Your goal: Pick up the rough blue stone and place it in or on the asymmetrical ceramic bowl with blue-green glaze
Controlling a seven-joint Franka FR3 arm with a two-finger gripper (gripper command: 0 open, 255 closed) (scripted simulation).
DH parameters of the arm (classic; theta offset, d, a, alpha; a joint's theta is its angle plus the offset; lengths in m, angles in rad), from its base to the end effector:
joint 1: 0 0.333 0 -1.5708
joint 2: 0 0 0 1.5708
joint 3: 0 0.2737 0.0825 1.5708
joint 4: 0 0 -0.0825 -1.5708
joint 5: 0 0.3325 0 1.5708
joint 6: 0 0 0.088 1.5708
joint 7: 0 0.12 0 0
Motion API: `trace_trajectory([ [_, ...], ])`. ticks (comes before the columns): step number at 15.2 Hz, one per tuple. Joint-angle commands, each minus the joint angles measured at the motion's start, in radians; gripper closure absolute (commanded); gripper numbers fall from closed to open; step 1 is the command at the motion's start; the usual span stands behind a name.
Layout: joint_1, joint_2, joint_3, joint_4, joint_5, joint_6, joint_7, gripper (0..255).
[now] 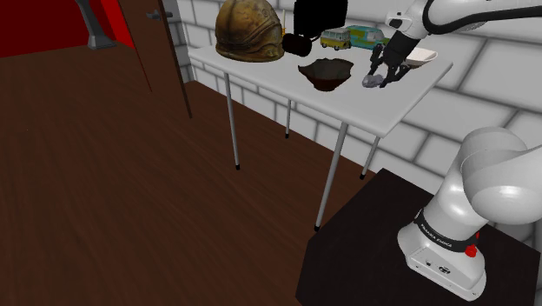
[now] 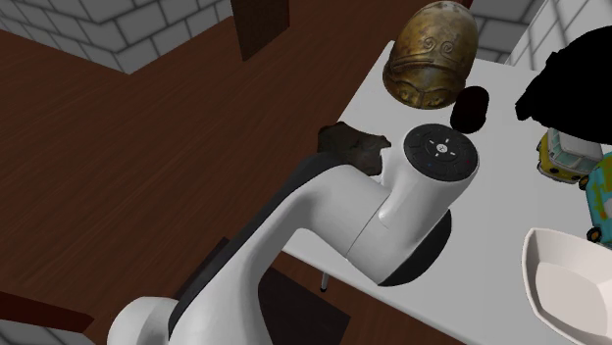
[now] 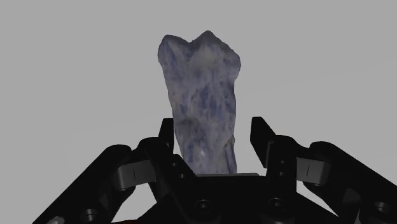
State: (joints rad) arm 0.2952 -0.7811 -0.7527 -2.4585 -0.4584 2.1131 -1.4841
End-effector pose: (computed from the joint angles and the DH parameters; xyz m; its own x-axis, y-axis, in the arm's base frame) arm 0.3216 -0.2096 0.4774 0.2559 0.9631 0.0833 0.9146 -0.2692 0.3018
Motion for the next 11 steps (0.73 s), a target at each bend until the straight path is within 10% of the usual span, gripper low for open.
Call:
trace_trajectory([
  [1, 0.000, 0.001, -0.001, -0.002, 0.000, -0.006, 0.000, 255],
  [11, 0.002, -0.002, 0.012, 0.021, 0.009, -0.032, -0.001, 255],
])
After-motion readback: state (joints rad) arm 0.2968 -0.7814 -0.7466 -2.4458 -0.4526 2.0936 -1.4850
